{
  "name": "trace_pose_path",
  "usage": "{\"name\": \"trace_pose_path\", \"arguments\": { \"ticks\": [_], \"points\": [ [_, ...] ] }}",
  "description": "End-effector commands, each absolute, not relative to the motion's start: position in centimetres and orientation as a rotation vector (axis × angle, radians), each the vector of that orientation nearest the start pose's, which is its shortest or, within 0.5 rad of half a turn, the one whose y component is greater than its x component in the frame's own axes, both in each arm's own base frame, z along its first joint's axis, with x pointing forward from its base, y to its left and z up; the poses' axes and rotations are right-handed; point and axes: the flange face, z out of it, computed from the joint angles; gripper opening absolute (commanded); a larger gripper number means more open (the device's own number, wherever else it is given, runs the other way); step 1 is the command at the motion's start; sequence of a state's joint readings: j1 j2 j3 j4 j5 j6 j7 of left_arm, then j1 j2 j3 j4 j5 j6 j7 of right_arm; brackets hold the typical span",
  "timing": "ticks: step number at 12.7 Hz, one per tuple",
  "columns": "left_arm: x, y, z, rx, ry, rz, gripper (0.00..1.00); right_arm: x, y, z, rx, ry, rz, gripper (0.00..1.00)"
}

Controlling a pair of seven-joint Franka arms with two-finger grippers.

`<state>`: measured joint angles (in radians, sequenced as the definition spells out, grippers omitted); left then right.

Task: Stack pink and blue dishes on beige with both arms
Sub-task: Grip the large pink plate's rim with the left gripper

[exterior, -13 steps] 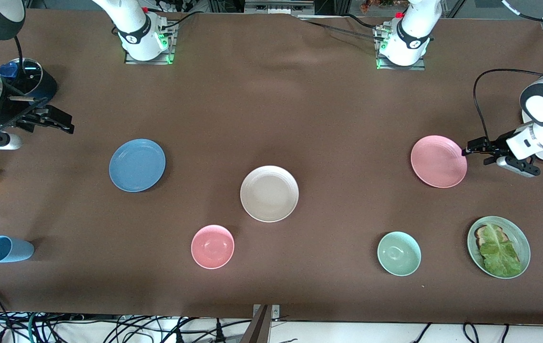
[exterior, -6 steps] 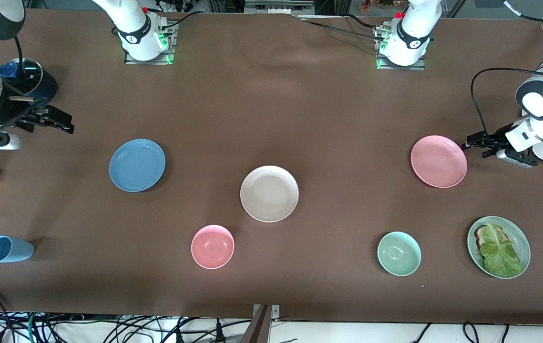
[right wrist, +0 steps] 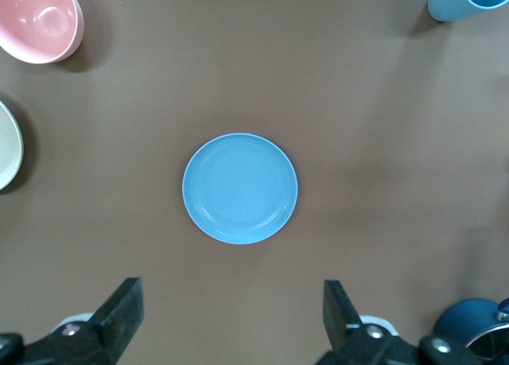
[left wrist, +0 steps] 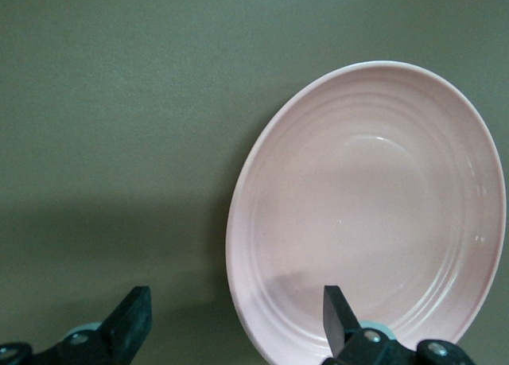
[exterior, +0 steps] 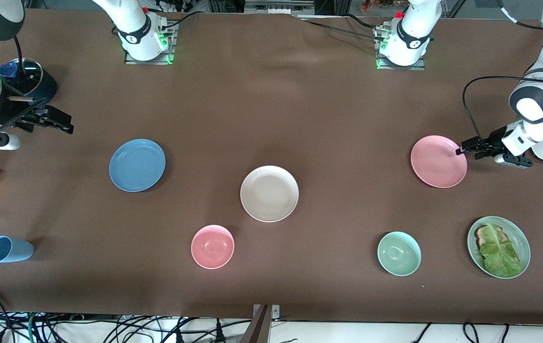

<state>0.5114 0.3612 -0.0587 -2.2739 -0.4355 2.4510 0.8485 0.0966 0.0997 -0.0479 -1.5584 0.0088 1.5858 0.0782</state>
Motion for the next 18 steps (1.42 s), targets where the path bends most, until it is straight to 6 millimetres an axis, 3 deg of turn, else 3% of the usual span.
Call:
{"name": "trace_pose_path", "arguments": {
  "ticks": [1,3,8,11,14,18],
  "points": [
    [46.6,21.7,17.6,-3.463,0.013,-0.049,0.91,58.1,3.0,57.7,-3.124,0.04,0.114,1.0],
    [46.7,21.8,17.1,-3.468,0.006,-0.039,0.91,58.1,3.0,57.7,-3.124,0.04,0.114,1.0],
    [46.7,22.3,18.0,-3.47,-0.06,-0.047,0.86,58.1,3.0,57.7,-3.124,0.04,0.114,1.0],
    [46.8,22.2,18.6,-3.471,-0.243,-0.033,0.84,58.1,3.0,57.7,-3.124,0.04,0.114,1.0],
    [47.6,21.9,19.2,-3.468,-0.263,-0.044,0.74,58.1,3.0,57.7,-3.124,0.04,0.114,1.0],
    [48.1,20.8,18.7,-3.469,-0.252,-0.029,0.7,58.0,3.0,57.7,-3.124,0.04,0.116,1.0]
  ]
}}
